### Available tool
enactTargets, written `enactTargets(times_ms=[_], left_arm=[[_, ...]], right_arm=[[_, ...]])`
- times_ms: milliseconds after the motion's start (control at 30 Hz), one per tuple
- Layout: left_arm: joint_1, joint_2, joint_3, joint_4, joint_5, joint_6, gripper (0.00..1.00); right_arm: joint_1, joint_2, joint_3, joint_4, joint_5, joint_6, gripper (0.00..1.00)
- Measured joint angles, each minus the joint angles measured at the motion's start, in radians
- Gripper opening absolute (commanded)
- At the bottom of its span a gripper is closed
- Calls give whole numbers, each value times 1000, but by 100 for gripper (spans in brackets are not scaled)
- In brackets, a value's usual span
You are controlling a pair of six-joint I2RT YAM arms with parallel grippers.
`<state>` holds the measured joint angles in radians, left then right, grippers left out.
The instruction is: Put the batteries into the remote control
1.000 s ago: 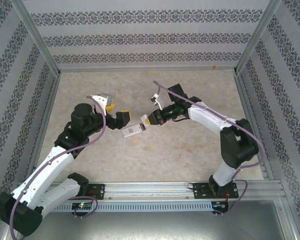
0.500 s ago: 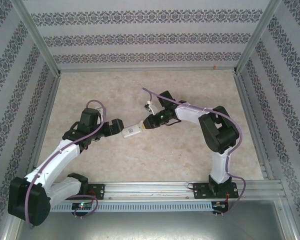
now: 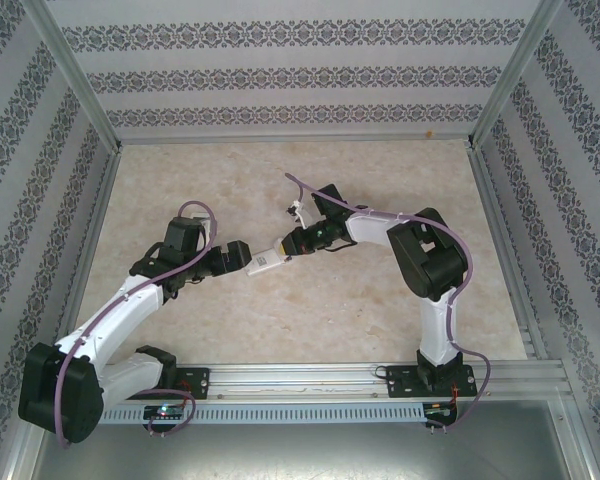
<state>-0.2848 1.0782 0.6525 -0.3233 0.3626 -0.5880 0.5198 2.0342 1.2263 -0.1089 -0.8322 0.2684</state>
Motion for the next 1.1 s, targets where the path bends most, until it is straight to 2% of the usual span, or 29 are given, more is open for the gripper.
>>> enactTargets(times_ms=[600, 667, 867, 1100], left_arm=[[0, 8, 0, 24, 1, 0, 100], [0, 9, 0, 27, 2, -1, 100], [0, 11, 0, 39, 3, -1, 100], [0, 11, 0, 43, 3, -1, 100]], right_arm=[[-2, 10, -25, 2, -6, 21, 22], [-6, 10, -25, -2, -6, 23, 26], [-17, 10, -25, -26, -6, 25, 30], [-26, 10, 2, -75, 2, 14, 30]])
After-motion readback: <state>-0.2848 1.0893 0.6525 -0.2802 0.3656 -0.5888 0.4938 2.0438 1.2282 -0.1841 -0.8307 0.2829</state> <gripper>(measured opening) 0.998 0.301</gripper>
